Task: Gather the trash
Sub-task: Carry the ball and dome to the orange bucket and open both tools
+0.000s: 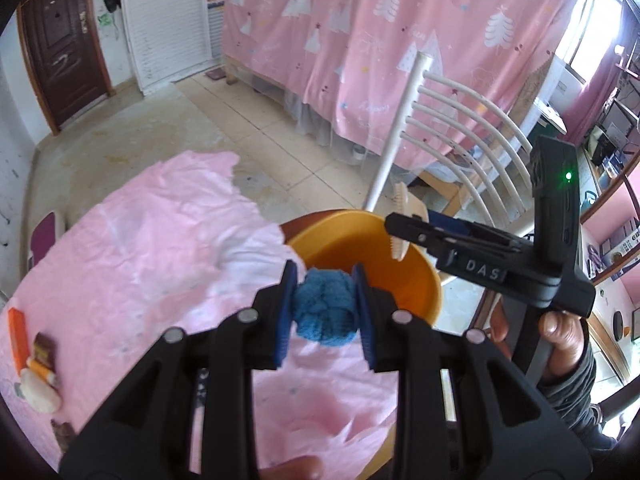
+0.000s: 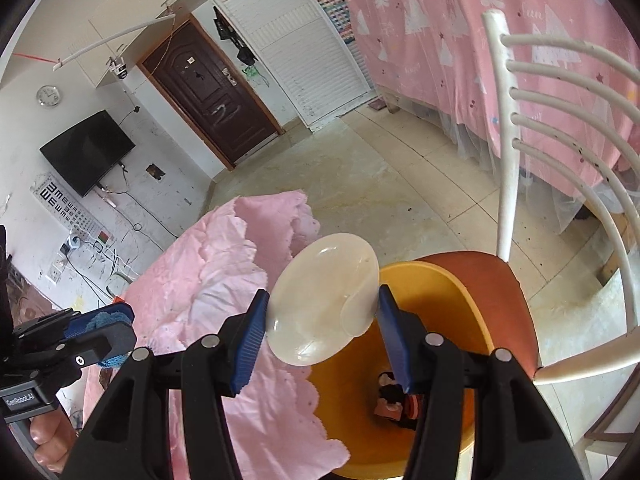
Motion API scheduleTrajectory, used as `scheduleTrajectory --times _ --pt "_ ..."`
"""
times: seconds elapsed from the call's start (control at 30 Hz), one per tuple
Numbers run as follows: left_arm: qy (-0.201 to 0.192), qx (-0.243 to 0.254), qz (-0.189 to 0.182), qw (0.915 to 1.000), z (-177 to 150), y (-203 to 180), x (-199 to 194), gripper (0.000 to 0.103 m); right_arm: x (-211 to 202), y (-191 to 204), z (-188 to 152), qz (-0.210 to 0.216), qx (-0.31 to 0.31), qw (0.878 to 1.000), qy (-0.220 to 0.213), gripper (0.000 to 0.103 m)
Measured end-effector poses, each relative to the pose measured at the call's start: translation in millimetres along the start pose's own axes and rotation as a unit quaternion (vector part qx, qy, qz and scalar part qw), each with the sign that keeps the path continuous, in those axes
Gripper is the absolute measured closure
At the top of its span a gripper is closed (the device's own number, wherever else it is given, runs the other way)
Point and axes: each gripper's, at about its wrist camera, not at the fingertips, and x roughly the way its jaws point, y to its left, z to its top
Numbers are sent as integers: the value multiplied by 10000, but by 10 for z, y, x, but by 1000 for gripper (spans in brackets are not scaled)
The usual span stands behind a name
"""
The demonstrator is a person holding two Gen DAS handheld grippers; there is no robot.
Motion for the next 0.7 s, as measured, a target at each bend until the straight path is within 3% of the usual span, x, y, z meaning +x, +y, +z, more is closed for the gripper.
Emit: scheduleTrajectory --times 0.23,0.3,0.33,0.7 --pt "177 76 -158 9997 101 -193 236 74 32 -183 -45 41 179 9998 43 59" --pt "204 42 -221 9995 132 -220 277 50 55 -220 -36 72 207 9997 82 58" --pt "196 32 -225 9996 142 -232 287 48 69 -234 -45 93 227 9996 115 58" --pt "83 -135 -181 9997 95 -103 147 47 101 -178 -43 64 196 9997 144 51"
